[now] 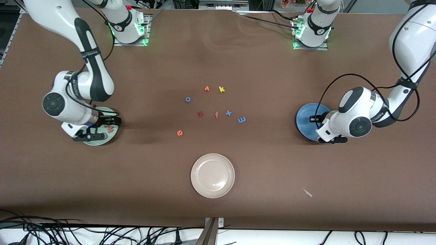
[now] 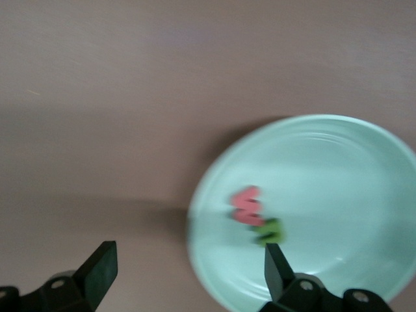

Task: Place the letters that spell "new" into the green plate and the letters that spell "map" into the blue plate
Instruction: 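Drop teal b on the blue plate while the right gripper drops u on green, then move the left gripper to blue m while the right gripper reaches orange e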

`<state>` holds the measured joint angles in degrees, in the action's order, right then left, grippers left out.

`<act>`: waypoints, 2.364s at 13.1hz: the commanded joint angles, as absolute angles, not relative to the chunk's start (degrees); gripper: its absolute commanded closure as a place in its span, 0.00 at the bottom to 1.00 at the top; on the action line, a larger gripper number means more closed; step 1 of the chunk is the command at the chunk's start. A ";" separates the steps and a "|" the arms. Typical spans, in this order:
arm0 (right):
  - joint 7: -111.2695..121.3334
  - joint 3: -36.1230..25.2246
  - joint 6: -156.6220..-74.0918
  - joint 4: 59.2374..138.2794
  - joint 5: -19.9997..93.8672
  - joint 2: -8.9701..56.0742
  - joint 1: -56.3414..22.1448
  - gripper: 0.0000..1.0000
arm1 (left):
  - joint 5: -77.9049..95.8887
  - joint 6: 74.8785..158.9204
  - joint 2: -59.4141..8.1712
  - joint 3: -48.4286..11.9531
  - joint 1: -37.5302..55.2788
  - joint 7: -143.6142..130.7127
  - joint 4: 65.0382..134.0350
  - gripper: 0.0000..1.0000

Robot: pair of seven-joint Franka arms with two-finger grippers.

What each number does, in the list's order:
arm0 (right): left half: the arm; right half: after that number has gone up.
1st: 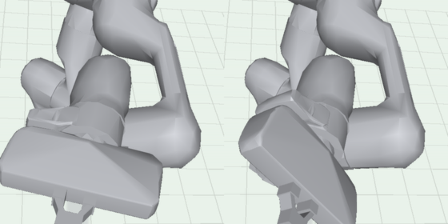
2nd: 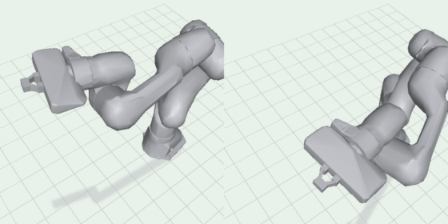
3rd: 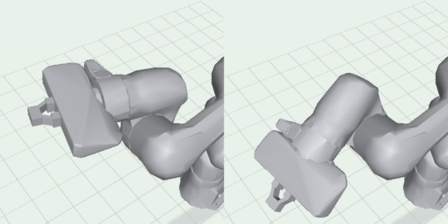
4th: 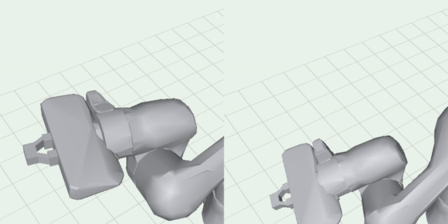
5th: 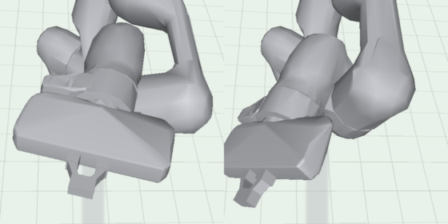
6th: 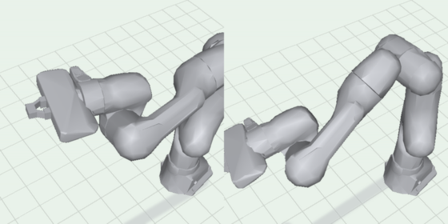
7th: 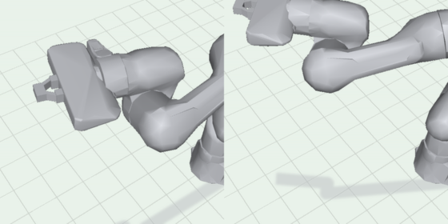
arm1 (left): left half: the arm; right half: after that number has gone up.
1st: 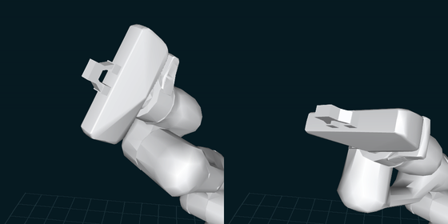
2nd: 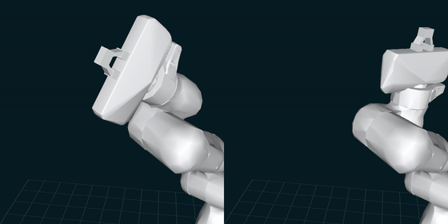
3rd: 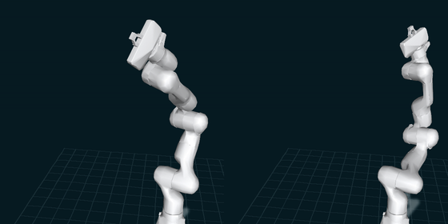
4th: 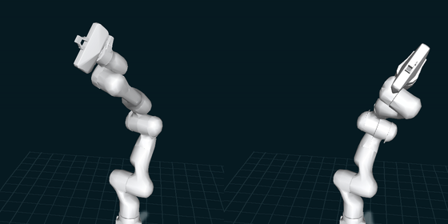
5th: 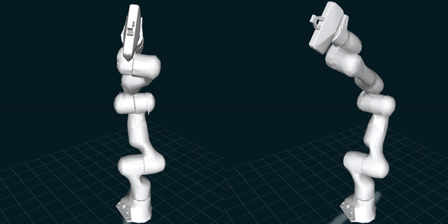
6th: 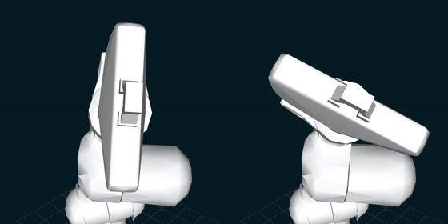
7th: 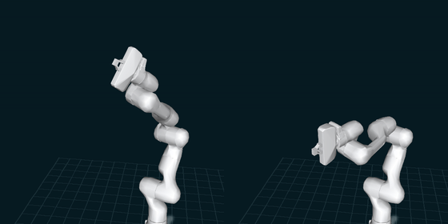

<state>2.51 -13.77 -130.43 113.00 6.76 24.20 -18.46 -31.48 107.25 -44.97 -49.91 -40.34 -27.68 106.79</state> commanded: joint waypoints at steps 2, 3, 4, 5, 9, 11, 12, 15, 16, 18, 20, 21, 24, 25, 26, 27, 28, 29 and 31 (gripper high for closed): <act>-10.41 -7.67 -129.99 109.35 7.73 26.27 -18.54 0.00 | -32.00 106.96 -44.04 -51.23 -39.73 -27.68 105.73 0.00; -15.33 -5.65 -130.08 107.60 7.65 27.76 -18.54 0.00 | -31.73 106.79 -43.77 -53.94 -39.81 -28.90 105.82 0.00; -19.30 -3.80 -130.77 105.93 7.65 29.25 -18.63 0.00 | -30.51 106.79 -43.60 -57.01 -39.99 -32.92 105.91 0.01; -22.47 -2.30 -132.17 105.04 7.65 30.22 -18.72 0.00 | -29.80 106.79 -43.59 -60.00 -39.82 -37.22 105.91 0.02; -32.14 -1.85 -137.89 101.27 7.56 35.23 -23.80 0.00 | -30.14 113.08 -44.03 -64.08 -30.97 -55.59 105.56 0.06; -36.80 -1.85 -137.90 97.93 7.56 37.78 -26.01 0.00 | -30.50 119.16 -44.30 -60.32 -24.04 -63.15 105.65 0.06; -38.57 -1.85 -137.90 96.61 7.56 38.75 -26.89 0.00 | -30.67 122.05 -44.21 -56.55 -19.03 -67.54 105.38 0.06; -41.21 -1.85 -138.95 95.54 7.47 40.60 -28.65 0.00 | -30.67 128.40 -44.30 -44.95 -6.45 -78.64 102.67 0.06; -41.74 -1.85 -140.61 95.54 7.56 41.04 -29.09 0.00 | -30.15 130.24 -44.38 -42.13 -3.63 -80.58 102.57 0.06; -41.84 -1.85 -141.59 95.54 7.56 41.83 -29.62 0.00 | -29.80 132.88 -44.56 -40.61 -2.20 -82.35 102.48 0.06; -41.84 -1.85 -141.59 95.62 7.30 42.19 -29.62 0.03 | -29.88 133.24 -45.35 -40.61 -1.94 -82.96 102.39 0.06; -41.84 -1.85 -141.59 95.62 7.21 42.54 -29.71 0.06 | -29.88 133.24 -46.13 -40.52 -1.15 -83.06 101.61 0.06; -41.84 -1.85 -141.42 95.80 7.56 42.54 -30.41 0.17 | -30.93 133.24 -48.95 -40.52 0.09 -82.00 98.17 0.08; -41.84 -1.85 -141.42 95.80 7.56 42.54 -30.41 0.22 | -30.94 133.24 -49.04 -40.52 0.17 -80.61 98.17 0.09; -41.84 -1.85 -141.33 95.80 7.56 42.54 -30.41 0.26 | -30.94 133.24 -49.04 -40.52 0.44 -80.07 98.17 0.10; -41.66 -1.85 -141.33 95.89 7.56 42.54 -30.41 0.31 | -30.94 133.24 -49.04 -40.43 0.44 -80.07 98.17 0.11; -41.66 -1.85 -141.24 95.89 7.56 42.54 -30.41 0.38 | -31.02 133.24 -49.04 -40.17 0.44 -79.98 98.17 0.14; -41.57 -1.85 -141.33 95.89 7.47 42.54 -30.41 0.46 | -30.94 133.24 -49.04 -39.99 0.87 -79.20 98.17 0.17; -41.66 -1.85 -141.24 95.98 7.56 42.54 -30.41 0.57 | -30.94 133.24 -49.13 -39.47 1.23 -78.84 98.17 0.22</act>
